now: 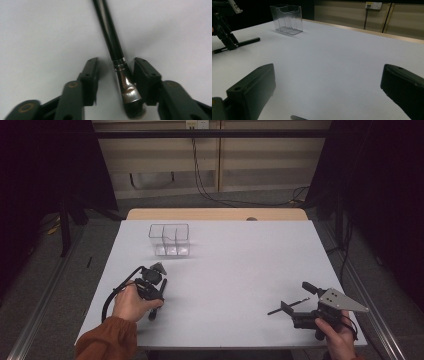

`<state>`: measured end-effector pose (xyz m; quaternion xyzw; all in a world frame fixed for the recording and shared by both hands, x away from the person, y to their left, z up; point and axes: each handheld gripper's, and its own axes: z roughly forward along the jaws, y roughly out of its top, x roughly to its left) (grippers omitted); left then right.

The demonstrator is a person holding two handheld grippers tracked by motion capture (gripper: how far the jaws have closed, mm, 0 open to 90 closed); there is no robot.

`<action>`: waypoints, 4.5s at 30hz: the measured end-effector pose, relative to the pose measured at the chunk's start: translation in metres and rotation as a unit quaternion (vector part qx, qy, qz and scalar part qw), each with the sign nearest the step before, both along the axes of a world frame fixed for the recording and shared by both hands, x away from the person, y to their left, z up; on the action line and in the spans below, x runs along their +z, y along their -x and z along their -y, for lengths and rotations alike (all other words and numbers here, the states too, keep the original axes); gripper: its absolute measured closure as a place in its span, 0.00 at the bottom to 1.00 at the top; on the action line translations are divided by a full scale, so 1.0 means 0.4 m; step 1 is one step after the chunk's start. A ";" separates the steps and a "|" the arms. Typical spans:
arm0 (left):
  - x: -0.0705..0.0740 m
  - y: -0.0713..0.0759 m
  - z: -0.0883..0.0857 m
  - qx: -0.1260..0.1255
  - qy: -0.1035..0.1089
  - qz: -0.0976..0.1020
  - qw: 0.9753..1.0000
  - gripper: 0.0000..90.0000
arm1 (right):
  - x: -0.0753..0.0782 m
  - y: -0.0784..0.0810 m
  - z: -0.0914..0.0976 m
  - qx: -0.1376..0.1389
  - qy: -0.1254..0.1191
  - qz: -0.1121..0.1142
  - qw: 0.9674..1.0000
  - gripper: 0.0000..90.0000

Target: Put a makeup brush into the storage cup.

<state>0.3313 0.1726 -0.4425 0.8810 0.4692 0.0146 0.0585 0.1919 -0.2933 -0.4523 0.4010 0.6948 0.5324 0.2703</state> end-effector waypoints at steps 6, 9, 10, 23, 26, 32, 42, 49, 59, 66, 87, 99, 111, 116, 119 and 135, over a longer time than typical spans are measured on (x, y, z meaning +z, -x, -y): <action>0.000 0.002 0.001 -0.008 0.000 0.000 1.000 0.75 | 0.000 0.000 0.000 0.000 0.000 0.000 1.000 0.00; 0.001 0.002 0.002 -0.015 0.001 -0.004 1.000 0.84 | 0.000 0.000 0.000 0.000 0.000 0.000 1.000 0.00; 0.001 0.001 0.002 -0.015 0.002 -0.007 1.000 0.84 | 0.000 0.000 0.000 0.000 0.000 0.000 1.000 0.00; 0.003 0.001 -0.023 -0.035 0.038 -0.002 0.999 0.85 | -0.001 -0.002 0.001 -0.001 0.000 -0.001 1.000 0.00; 0.005 -0.002 -0.026 -0.038 0.041 -0.005 0.998 0.85 | 0.000 -0.001 -0.001 -0.001 0.000 -0.001 1.000 0.00; 0.005 -0.003 -0.037 -0.038 0.059 -0.009 0.997 0.85 | -0.001 -0.001 0.000 -0.002 -0.002 -0.001 1.000 0.00; 0.008 -0.002 -0.038 -0.038 0.072 -0.007 0.997 0.85 | -0.001 -0.002 0.000 -0.002 -0.002 -0.002 1.000 0.00; 0.019 0.000 -0.049 -0.033 0.098 0.005 0.995 0.85 | -0.001 -0.001 0.000 -0.001 -0.002 -0.002 1.000 0.00; 0.041 0.010 -0.064 -0.026 0.131 0.041 0.990 0.85 | -0.001 -0.001 0.000 -0.002 -0.002 -0.002 1.000 0.00; 0.052 0.019 -0.079 -0.017 0.168 0.072 0.983 0.85 | -0.001 -0.001 0.000 -0.001 -0.003 -0.001 1.000 0.00; 0.071 0.050 -0.098 -0.036 0.251 0.192 0.948 0.85 | -0.001 -0.001 0.000 -0.001 -0.001 0.000 1.000 0.00; 0.079 0.069 -0.117 -0.044 0.304 0.260 0.915 0.85 | -0.001 -0.001 0.001 -0.001 -0.001 0.000 1.000 0.00; 0.088 0.092 -0.126 -0.040 0.338 0.314 0.887 0.85 | 0.000 -0.001 0.000 0.000 -0.002 0.000 1.000 0.00; 0.090 0.098 -0.122 -0.053 0.364 0.312 0.876 0.85 | 0.000 0.000 0.000 0.000 -0.001 0.000 1.000 0.00; 0.092 0.103 -0.116 -0.060 0.375 0.309 0.872 0.85 | 0.000 -0.001 0.000 0.000 -0.001 0.001 1.000 0.00; 0.102 0.112 -0.061 -0.105 0.398 0.297 0.862 0.85 | 0.004 0.000 -0.001 0.001 -0.008 0.005 1.000 0.00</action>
